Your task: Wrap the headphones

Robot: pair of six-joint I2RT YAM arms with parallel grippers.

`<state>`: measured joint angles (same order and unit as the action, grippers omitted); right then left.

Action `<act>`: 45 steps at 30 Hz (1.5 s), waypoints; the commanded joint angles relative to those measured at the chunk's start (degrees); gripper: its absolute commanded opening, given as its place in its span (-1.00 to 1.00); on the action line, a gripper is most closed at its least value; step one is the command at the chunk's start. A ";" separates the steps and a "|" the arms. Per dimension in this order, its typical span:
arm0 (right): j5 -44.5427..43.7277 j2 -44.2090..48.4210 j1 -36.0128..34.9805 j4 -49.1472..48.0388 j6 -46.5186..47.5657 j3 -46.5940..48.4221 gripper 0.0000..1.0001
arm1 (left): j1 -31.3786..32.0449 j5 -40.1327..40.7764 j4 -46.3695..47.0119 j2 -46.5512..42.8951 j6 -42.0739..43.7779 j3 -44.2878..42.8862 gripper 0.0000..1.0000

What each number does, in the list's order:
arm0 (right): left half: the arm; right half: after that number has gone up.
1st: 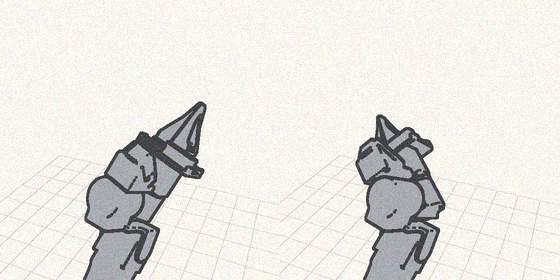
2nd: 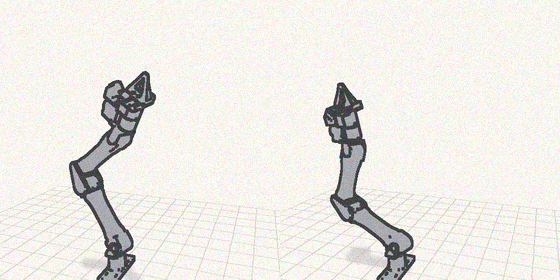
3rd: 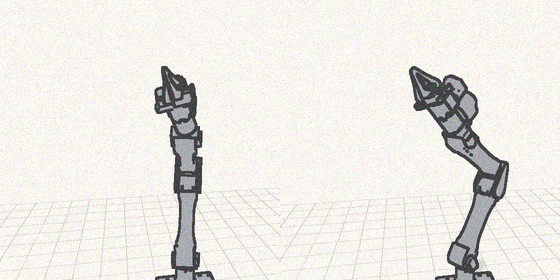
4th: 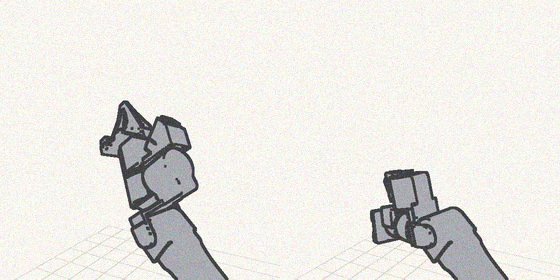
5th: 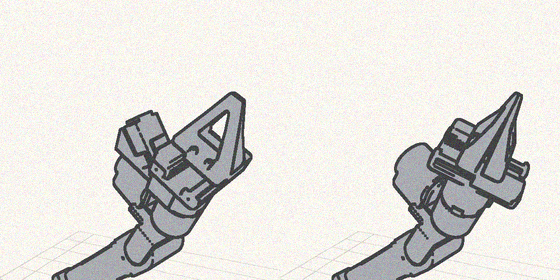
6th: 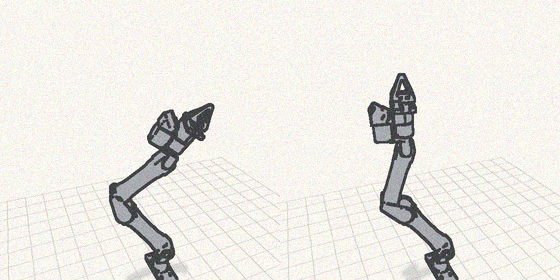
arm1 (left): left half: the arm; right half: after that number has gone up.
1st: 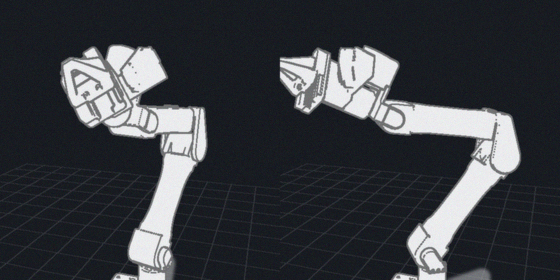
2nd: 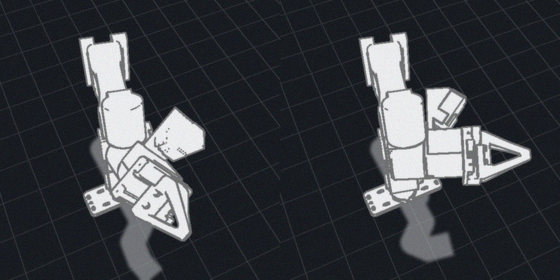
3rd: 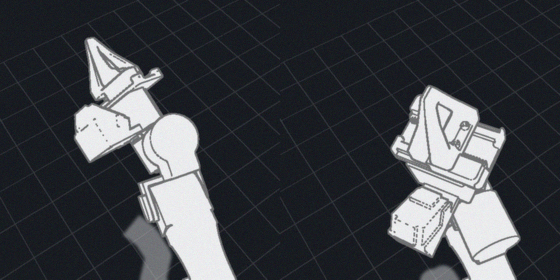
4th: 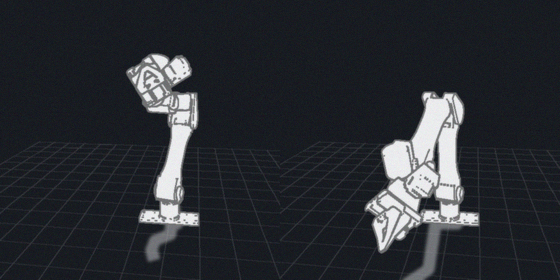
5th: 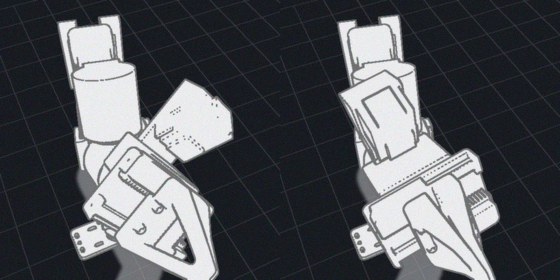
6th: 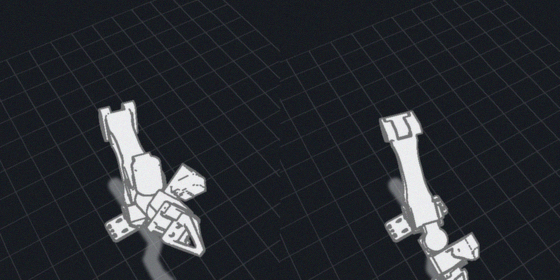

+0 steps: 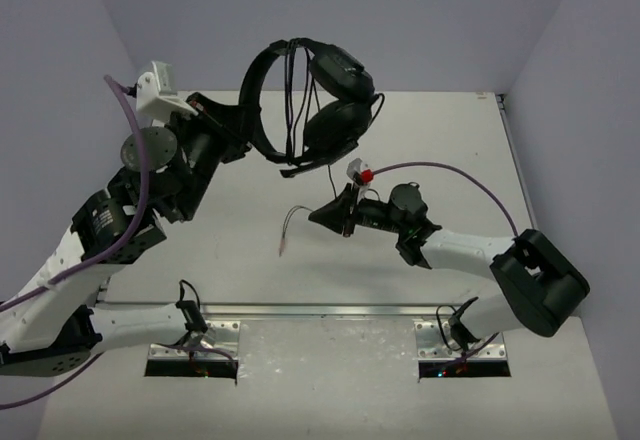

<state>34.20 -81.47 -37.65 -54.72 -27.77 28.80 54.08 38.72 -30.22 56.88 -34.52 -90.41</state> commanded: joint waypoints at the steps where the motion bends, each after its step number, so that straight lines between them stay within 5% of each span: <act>1: -2.10 0.08 -2.60 -4.96 -0.36 -1.37 -0.97 | 0.50 16.51 -2.01 3.14 -5.82 -7.21 -0.99; 7: -14.84 9.83 -13.75 6.18 7.63 -4.98 -0.98 | 0.32 33.76 -8.81 12.18 -6.62 -16.53 -0.99; 14: -30.67 20.56 -28.08 32.08 16.86 2.04 -0.97 | -8.35 33.81 -7.82 21.42 -4.04 -18.21 -0.99; 26: -24.61 15.37 -29.59 68.33 27.32 30.34 -0.97 | -11.72 33.53 -21.38 35.49 -21.89 -15.60 -0.99; 29: -29.35 17.74 -29.33 71.67 34.16 33.51 -0.97 | -11.63 29.07 -12.71 31.55 -17.97 -3.67 -0.99; 32: -30.68 18.54 -26.78 76.77 38.66 37.64 -0.97 | -11.63 21.09 12.64 23.82 -4.35 14.08 -0.99; 34: -30.59 18.63 -23.90 79.84 41.02 40.02 -0.97 | -11.46 18.34 17.71 19.33 -0.64 22.95 -0.99; 41: -32.68 15.74 -16.85 83.37 47.54 42.83 -0.97 | -10.23 2.18 39.67 11.33 10.69 40.56 -0.99; 45: -41.27 9.41 -14.30 84.26 52.37 47.31 -0.97 | -6.64 -3.56 42.78 9.83 18.07 44.09 -0.99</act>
<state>0.56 -69.10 -53.43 30.48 17.91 72.12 45.08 42.70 -0.64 68.77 -23.77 -46.98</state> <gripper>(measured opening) 0.013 0.088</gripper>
